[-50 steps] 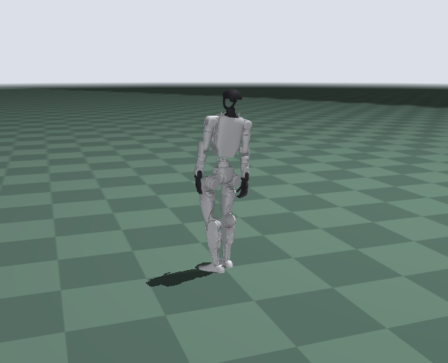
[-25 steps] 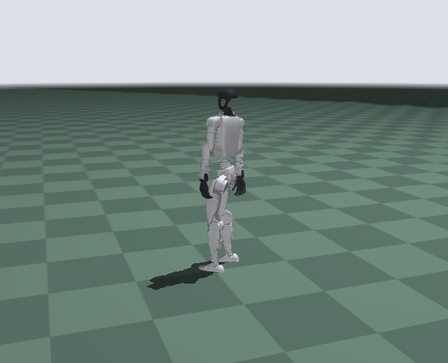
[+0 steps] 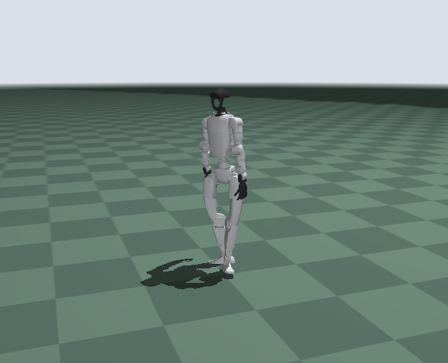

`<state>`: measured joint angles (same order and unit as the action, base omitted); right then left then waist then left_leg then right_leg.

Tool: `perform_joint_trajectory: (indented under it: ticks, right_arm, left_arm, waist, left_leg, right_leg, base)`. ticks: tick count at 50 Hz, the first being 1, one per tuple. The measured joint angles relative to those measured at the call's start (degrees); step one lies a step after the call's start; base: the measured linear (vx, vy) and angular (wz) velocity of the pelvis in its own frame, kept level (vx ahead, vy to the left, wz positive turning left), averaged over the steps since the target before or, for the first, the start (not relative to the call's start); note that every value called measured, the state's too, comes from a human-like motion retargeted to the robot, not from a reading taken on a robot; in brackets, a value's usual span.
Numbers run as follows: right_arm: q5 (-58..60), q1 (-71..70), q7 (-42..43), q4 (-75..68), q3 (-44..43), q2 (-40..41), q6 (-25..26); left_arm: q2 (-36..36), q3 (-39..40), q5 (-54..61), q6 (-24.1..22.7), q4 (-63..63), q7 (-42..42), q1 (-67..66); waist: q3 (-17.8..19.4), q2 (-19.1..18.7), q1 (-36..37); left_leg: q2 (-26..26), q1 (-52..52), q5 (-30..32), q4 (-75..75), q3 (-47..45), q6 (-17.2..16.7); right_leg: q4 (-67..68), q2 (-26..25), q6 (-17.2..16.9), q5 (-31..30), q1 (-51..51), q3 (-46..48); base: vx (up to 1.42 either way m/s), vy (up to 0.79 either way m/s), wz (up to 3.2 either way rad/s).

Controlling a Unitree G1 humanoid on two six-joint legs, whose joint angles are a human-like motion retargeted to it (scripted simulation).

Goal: In place motions

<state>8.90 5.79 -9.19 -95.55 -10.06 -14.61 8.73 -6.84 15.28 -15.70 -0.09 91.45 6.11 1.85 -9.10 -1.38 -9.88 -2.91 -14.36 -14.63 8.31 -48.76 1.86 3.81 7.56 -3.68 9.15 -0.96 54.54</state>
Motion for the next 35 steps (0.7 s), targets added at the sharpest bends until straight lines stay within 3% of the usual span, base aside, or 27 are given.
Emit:
perform_joint_trajectory:
  ticks: [5, 8, 10, 13, 18, 24, 35]
  right_arm:
    - [1.46, 0.36, 1.96, 0.75, 0.13, -0.02, 0.19]
    - [3.02, -0.81, 2.29, 2.72, 1.00, 0.25, -0.12]
    - [4.05, -2.05, 1.92, 4.74, 1.49, 0.51, -0.11]
    - [3.68, -3.78, 1.63, 9.05, 1.56, 1.91, -0.65]
    - [-0.41, -8.15, -1.84, 15.09, 3.58, 4.58, -2.47]
    - [-1.83, -12.66, -5.78, 19.00, 7.24, 9.39, -3.26]
    - [1.64, -12.55, -8.66, 17.21, 13.39, 11.21, -4.87]
  left_arm:
    - [-0.81, 3.92, 5.68, -1.31, 2.36, -2.92, -0.82]
    - [-0.34, 6.65, 8.02, -1.97, 2.42, -3.56, -2.35]
    - [0.43, 8.43, 9.10, -2.39, 2.46, -3.89, -3.50]
    - [1.84, 9.85, 10.22, -2.91, 2.56, -4.44, -4.56]
    - [4.19, 11.28, 10.25, -5.22, 1.49, -6.41, -5.59]
    - [5.90, 12.03, 10.87, -9.15, 1.83, -10.91, -8.48]
    - [5.32, 10.88, 7.64, -5.72, -0.14, -8.87, -6.66]
  waist:
    - [-2.62, 2.60, 1.22]
    - [-4.16, 2.44, 2.54]
    - [-5.72, 1.86, 2.66]
    - [-5.45, 2.04, 2.64]
    - [-1.30, 4.14, 8.94]
    - [-1.73, 5.18, 11.19]
    - [-2.04, 5.87, 13.27]
  left_leg:
    - [1.14, 4.59, -0.26, 1.77, -8.46, 0.04]
    - [1.31, 7.79, 1.25, -0.83, -12.89, -4.11]
    - [2.45, 7.72, 8.71, -4.24, -16.64, -3.99]
    - [3.94, 4.84, 11.50, -5.74, -7.88, -1.48]
    - [5.12, 6.87, 11.50, -6.86, -6.23, -0.83]
    - [5.66, 6.06, 10.46, -6.59, -5.37, -0.90]
    - [6.21, 5.93, 7.48, -6.24, -3.04, -1.51]
  right_leg:
    - [-1.06, 0.51, -1.88, 0.64, -1.40, 9.49]
    - [-1.13, -0.77, -3.03, 1.05, -1.77, 13.28]
    - [-1.33, -1.62, -3.87, 0.93, -1.44, 15.30]
    - [-1.48, -1.88, -4.62, 0.57, -2.22, 18.51]
    - [-0.97, -1.34, -4.83, 0.38, -4.73, 18.63]
    - [-0.72, -0.84, -5.46, 0.06, -4.46, 18.85]
    - [0.67, -0.45, -6.96, -1.65, -6.17, 20.48]
  base:
    - [0.38, -0.31, 2.44]
    - [0.39, -0.28, 1.61]
    - [0.28, -0.23, 1.51]
    - [0.13, -0.20, 1.28]
    - [0.05, -0.15, 0.00]
    - [0.09, -0.17, 0.02]
    - [0.14, -0.22, 0.09]
